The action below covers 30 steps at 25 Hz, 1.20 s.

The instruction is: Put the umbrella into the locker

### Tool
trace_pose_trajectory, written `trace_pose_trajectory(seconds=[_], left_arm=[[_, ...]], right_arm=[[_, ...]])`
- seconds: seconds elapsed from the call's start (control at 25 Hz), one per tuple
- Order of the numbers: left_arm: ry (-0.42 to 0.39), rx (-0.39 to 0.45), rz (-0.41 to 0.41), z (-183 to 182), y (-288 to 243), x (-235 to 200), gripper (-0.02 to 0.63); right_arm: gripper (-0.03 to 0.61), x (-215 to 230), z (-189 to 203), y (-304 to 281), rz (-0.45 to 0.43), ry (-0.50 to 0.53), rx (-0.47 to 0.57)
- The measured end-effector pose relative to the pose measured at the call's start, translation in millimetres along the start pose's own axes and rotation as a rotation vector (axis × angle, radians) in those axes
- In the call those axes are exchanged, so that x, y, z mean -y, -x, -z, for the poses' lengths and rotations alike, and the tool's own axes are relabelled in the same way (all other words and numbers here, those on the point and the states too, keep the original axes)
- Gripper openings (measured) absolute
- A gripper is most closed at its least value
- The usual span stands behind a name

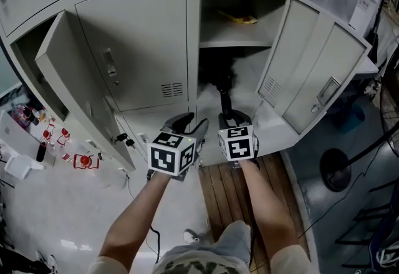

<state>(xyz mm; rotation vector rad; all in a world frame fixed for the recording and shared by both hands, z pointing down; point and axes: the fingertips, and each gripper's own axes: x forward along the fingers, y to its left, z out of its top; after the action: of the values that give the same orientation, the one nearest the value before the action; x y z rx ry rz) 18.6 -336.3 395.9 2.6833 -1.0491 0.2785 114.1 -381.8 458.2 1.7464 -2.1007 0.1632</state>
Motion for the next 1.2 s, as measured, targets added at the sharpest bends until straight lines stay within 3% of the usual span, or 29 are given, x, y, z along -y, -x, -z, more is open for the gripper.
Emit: trace_pose_trajectory(seconds=[0.36, 0.68, 1.2], left_arm=[[0.022, 0.008, -0.014, -6.8, -23.9, -1.4, 0.186], [0.042, 0.021, -0.087, -15.3, -54.9, -14.2, 0.186], [0.060, 0.018, -0.192, -15.0, -80.5, -42.5, 0.186]], right_arm=[[0.121, 21.4, -26.6, 4.0, -0.039, -0.033, 0.054], [0.120, 52.1, -42.6, -27.9, -0.092, -0.030, 0.079], [0.123, 60.5, -42.9, -80.1, -0.167, -0.016, 0.070]])
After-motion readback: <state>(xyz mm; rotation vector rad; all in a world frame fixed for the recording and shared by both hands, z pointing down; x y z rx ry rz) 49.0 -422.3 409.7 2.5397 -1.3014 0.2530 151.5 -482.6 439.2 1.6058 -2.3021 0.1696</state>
